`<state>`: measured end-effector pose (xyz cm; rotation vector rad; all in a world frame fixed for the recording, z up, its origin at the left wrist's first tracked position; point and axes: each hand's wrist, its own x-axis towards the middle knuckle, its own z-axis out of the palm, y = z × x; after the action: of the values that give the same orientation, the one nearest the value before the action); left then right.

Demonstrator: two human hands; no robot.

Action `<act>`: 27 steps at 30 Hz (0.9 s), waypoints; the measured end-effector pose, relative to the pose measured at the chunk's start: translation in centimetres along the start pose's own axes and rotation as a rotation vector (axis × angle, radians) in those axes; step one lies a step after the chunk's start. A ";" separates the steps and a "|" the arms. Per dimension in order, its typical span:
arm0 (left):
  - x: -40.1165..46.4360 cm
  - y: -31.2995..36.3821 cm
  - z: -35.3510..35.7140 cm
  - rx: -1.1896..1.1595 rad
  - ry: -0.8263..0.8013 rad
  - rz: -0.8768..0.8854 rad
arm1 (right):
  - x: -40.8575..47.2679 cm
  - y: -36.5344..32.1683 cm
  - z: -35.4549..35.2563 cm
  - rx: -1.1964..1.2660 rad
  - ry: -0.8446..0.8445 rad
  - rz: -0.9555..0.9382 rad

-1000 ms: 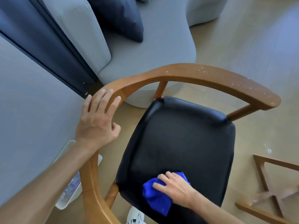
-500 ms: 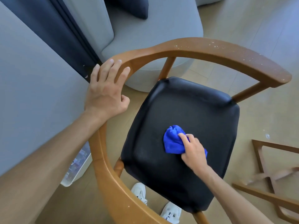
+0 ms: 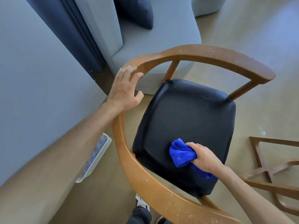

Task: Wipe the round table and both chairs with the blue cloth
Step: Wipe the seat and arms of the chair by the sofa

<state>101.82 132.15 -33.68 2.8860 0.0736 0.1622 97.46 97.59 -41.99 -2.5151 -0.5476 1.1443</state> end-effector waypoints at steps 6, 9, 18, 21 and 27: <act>-5.7 0.0 1.3 0.086 -0.022 0.075 | -2.5 -4.1 -1.7 0.378 0.312 0.106; -8.3 -0.2 1.8 0.141 -0.055 0.120 | -3.9 -7.5 -1.9 0.577 0.411 0.130; -9.0 -1.2 -0.6 -0.294 -0.029 -0.023 | -6.4 -21.8 -0.8 0.722 0.614 0.214; -8.7 -2.3 -2.0 -0.284 -0.074 -0.036 | -5.7 -26.2 1.8 0.510 0.562 0.258; -9.4 -3.5 -3.6 -0.126 -0.263 0.009 | -5.1 -28.6 7.3 0.093 0.616 0.388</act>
<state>91.99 135.77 -32.05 2.7545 0.0023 -0.2040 82.80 121.20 -30.74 -2.7583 0.1567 0.4206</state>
